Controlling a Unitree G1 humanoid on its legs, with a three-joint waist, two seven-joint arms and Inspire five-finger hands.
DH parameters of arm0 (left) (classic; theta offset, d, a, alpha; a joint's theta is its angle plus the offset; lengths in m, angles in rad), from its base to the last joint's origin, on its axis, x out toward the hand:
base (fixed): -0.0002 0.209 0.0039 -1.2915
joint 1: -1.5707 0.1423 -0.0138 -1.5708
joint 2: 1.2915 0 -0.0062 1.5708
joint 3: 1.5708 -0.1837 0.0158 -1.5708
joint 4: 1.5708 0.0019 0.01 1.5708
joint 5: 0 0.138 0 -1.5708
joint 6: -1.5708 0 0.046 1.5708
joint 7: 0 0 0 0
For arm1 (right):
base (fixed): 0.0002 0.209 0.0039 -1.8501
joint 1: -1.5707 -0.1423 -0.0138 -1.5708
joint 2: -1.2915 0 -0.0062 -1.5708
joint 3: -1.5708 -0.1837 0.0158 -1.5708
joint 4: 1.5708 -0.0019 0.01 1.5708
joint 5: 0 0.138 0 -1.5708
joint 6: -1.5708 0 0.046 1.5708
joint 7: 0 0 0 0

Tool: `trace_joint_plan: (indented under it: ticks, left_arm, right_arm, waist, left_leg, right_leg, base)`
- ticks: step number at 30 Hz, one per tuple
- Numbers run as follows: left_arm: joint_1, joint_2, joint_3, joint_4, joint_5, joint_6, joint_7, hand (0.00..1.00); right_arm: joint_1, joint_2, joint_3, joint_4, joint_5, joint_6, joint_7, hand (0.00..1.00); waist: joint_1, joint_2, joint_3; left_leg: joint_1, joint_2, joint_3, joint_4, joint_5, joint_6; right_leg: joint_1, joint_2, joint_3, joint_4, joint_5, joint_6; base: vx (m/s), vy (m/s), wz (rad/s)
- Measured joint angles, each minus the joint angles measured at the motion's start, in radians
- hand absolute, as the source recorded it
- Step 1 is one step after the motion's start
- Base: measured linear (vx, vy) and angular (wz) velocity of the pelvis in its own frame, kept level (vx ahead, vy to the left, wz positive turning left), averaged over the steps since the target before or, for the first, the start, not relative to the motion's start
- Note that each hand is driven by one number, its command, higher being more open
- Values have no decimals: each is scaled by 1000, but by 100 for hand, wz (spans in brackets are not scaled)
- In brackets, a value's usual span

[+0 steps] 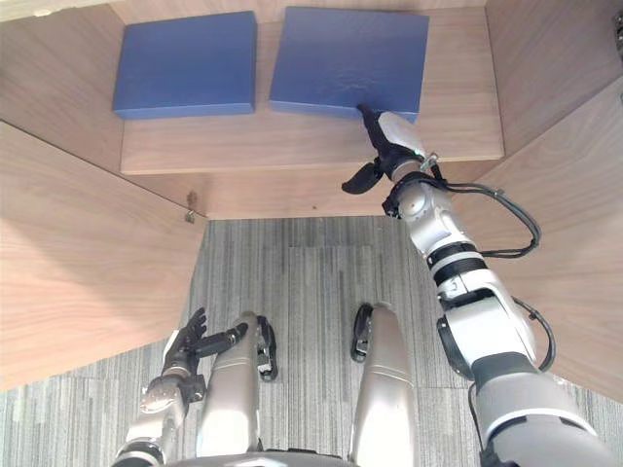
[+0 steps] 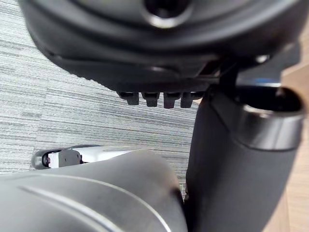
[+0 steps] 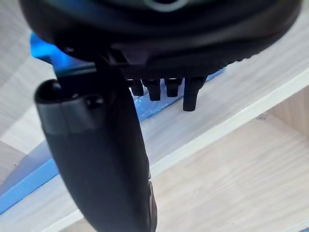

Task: Walk over to the cabinet, pick up the folder, carry it to the office cabinet, place the folder inside the office cabinet, then close the office cabinet door

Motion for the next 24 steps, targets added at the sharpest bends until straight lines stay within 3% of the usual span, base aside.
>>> trace_joint_plan:
  ticks: [11, 18, 24]
  left_arm:
    - [-2, -13, -11, 4, 0, 0, -4, 100]
    - [-4, -23, -28, -23, 0, 0, -8, 100]
    - [-4, -25, -27, -43, 0, 3, -7, 100]
  right_arm:
    - [-14, -45, 38, 75, -100, -25, 20, 100]
    - [-19, -132, -29, 52, -177, -22, 21, 100]
    - [-63, -182, -87, 61, -180, 92, 12, 100]
  waist:
    - [1, 15, -11]
    - [14, 33, -6]
    - [24, 50, 2]
  left_leg:
    - [-20, -32, -14, -1, 9, 16]
    - [-52, -57, -17, 15, 12, 27]
    - [-66, -64, -16, 29, 9, 39]
  right_leg:
    - [-2, -32, -8, -3, 3, 3]
    - [-22, -59, -5, 5, 8, 14]
    - [-36, -68, 3, 12, 13, 22]
  base:
    - [6, -11, 8]
    - [1, -1, 8]
    - [0, 0, 1]
